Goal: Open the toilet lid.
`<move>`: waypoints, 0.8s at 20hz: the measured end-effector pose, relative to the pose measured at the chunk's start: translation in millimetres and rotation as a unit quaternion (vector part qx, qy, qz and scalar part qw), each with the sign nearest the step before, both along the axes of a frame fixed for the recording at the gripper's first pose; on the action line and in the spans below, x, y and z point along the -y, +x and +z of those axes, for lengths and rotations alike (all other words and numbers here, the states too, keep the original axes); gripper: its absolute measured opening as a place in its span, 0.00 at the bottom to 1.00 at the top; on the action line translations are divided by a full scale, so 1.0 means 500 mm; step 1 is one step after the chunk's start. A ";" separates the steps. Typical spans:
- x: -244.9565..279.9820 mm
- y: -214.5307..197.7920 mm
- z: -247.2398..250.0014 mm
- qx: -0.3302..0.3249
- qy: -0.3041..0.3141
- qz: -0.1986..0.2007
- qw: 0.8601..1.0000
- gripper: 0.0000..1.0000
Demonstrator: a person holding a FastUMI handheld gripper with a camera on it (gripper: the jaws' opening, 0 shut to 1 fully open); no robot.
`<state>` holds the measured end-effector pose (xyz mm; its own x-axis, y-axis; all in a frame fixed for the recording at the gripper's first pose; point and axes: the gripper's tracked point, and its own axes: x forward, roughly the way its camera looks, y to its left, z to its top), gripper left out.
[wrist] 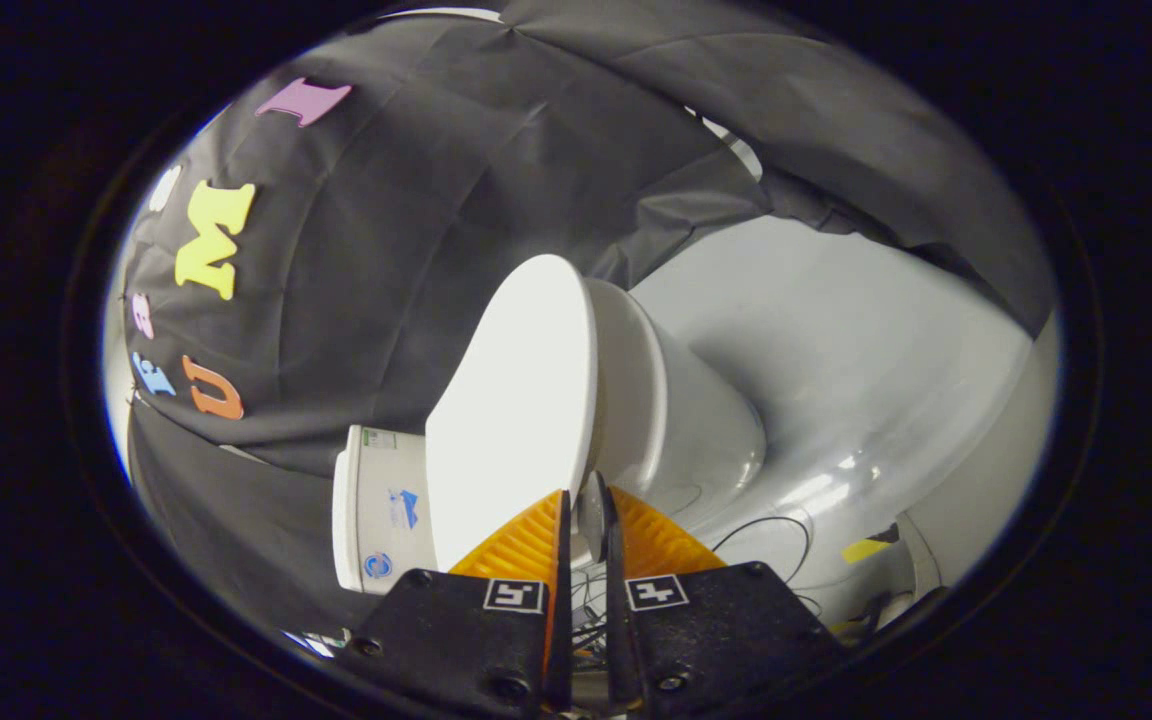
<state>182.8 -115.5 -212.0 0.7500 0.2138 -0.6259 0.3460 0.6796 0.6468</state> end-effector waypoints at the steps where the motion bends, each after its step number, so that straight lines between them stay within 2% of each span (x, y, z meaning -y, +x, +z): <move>1: -0.003 -0.002 0.004 0.003 -0.003 0.002 1.000 0.17; 16: -0.067 -0.006 0.156 0.054 -0.015 0.022 0.998 0.17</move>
